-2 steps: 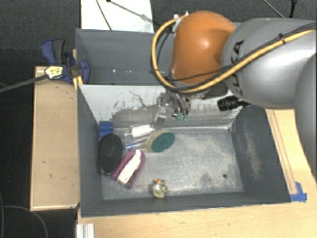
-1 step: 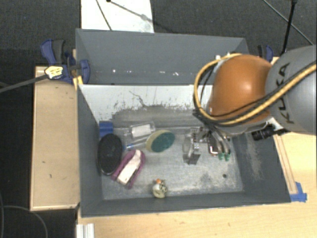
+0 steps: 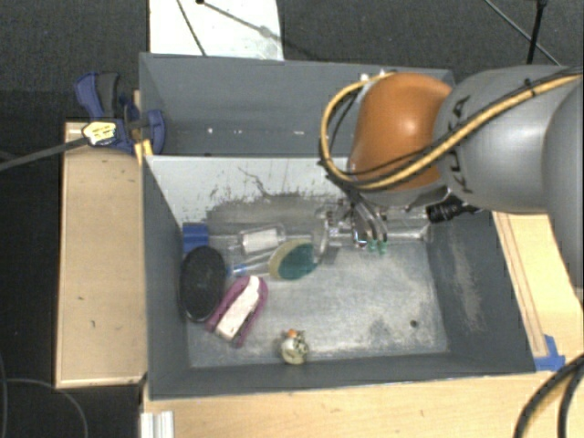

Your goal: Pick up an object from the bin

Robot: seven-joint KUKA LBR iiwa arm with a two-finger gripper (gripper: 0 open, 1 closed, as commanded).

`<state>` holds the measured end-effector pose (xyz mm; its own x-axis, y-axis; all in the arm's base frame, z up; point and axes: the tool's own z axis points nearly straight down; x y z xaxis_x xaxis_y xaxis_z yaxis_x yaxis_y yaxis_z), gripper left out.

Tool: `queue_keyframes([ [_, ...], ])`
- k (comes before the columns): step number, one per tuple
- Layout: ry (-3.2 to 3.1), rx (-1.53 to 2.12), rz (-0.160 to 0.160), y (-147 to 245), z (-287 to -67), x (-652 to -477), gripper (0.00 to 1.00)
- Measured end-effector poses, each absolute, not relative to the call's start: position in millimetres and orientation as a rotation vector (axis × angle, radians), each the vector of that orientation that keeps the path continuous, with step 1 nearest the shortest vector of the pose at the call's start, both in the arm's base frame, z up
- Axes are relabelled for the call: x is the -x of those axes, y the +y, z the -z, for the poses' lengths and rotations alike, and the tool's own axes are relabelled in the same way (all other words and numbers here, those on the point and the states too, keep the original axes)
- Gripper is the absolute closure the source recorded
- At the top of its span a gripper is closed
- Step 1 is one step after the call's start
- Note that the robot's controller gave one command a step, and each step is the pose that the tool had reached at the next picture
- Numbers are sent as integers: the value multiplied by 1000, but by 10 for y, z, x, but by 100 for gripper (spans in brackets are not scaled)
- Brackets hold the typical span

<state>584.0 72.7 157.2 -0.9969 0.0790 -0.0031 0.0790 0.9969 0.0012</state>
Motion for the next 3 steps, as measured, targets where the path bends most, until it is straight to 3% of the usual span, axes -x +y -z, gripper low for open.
queue_keyframes([
  [1, 3124, 321, -1, 848, -1674, -5503, 100],
  [2, 3124, 313, -2, 842, -1672, -5507, 0],
  [3, 3094, 411, -5, 866, -721, -5880, 0],
])
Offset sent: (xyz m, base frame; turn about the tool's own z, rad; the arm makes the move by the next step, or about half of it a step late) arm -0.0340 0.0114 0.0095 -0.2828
